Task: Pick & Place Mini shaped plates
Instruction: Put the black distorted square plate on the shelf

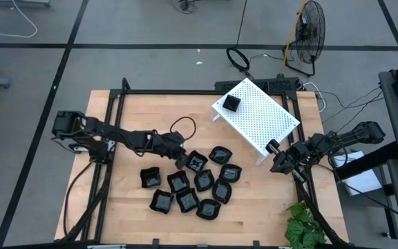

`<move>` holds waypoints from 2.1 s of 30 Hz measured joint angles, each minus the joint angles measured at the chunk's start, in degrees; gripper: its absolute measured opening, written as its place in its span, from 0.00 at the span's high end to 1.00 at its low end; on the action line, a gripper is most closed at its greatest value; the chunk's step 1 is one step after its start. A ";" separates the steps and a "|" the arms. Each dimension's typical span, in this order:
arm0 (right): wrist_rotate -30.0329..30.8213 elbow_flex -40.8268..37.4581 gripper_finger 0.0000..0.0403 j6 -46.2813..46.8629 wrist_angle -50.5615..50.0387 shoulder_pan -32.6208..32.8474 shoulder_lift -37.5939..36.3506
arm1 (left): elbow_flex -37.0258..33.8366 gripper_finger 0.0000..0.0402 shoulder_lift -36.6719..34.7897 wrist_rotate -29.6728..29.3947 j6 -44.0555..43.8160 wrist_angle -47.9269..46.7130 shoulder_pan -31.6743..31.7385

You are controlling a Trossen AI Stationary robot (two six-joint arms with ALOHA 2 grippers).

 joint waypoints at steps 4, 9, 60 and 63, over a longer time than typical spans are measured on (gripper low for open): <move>0.00 0.00 1.00 -0.01 0.01 -0.01 -0.01 | 0.00 0.43 2.60 -0.07 -0.34 0.40 -0.48; 0.00 0.00 1.00 -0.01 0.00 0.00 0.00 | 0.00 0.43 4.73 -0.61 -0.98 0.15 -0.39; 0.00 0.00 1.00 0.00 0.02 -0.01 -0.02 | 3.96 0.90 6.59 -1.58 11.46 -9.16 3.81; 0.00 0.00 1.00 0.00 0.02 -0.02 -0.02 | 3.96 0.97 6.60 -1.56 13.01 -7.35 3.81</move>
